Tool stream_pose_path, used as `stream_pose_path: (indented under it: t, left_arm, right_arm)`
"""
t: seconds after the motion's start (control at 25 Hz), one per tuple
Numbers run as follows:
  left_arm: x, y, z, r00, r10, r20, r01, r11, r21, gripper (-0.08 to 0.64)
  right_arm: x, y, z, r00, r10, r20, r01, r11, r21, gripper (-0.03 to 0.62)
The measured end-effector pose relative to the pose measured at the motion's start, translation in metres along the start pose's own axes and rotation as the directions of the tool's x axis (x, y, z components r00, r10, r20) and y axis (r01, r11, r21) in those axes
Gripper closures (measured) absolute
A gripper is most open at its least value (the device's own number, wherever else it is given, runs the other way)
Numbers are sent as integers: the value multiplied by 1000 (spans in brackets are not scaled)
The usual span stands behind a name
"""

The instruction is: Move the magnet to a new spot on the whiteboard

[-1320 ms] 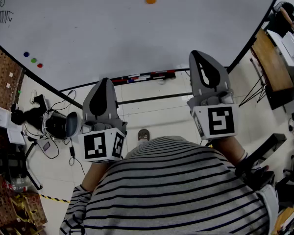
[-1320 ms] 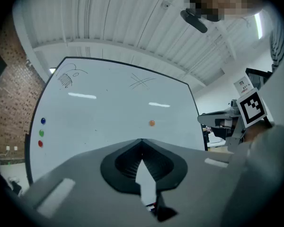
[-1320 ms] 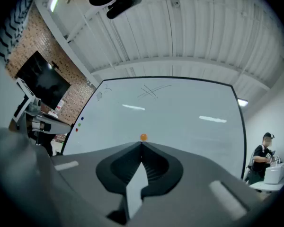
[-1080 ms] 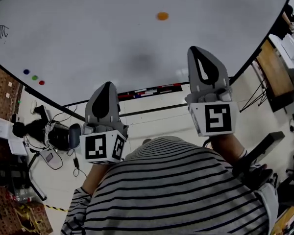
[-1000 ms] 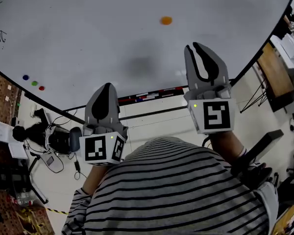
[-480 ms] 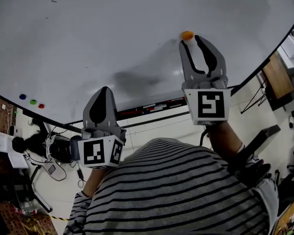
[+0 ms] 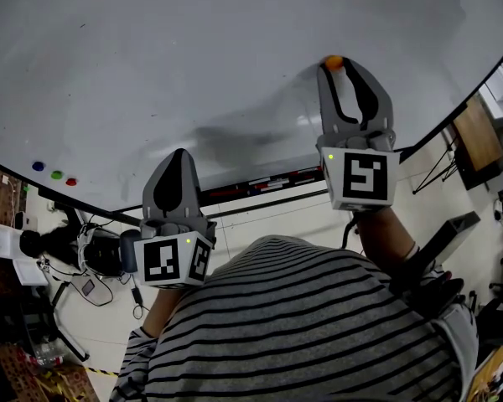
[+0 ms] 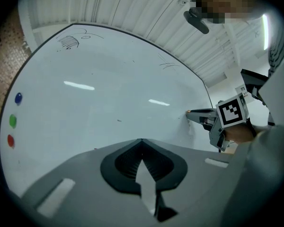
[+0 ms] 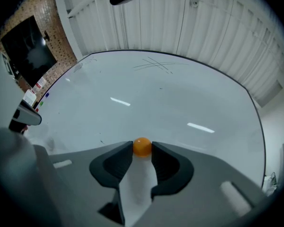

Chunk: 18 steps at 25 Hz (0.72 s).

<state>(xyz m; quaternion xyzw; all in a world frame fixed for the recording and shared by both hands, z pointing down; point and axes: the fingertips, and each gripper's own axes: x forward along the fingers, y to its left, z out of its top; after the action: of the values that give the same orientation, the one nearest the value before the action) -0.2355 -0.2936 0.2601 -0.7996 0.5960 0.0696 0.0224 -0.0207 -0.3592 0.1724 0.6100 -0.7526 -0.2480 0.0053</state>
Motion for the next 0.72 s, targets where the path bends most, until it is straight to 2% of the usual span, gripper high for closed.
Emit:
stream_pose_path:
  t: [0.24, 0.4, 0.72]
  left_arm:
    - [-2, -2, -4, 1000, 6, -9, -6, 1000, -7, 543]
    - [-6, -9, -5, 1000, 15, -16, -15, 1000, -5, 543]
    - [-17, -66, 1, 1000, -15, -1, 15, 1000, 19, 543]
  right_arm:
    - [0, -1, -3, 1000, 6, -6, -6, 1000, 28, 468]
    - [-16, -7, 8, 1000, 1, 30, -3, 999, 51, 468]
    - [-77, -32, 16, 999, 21, 36, -25, 996, 90, 468]
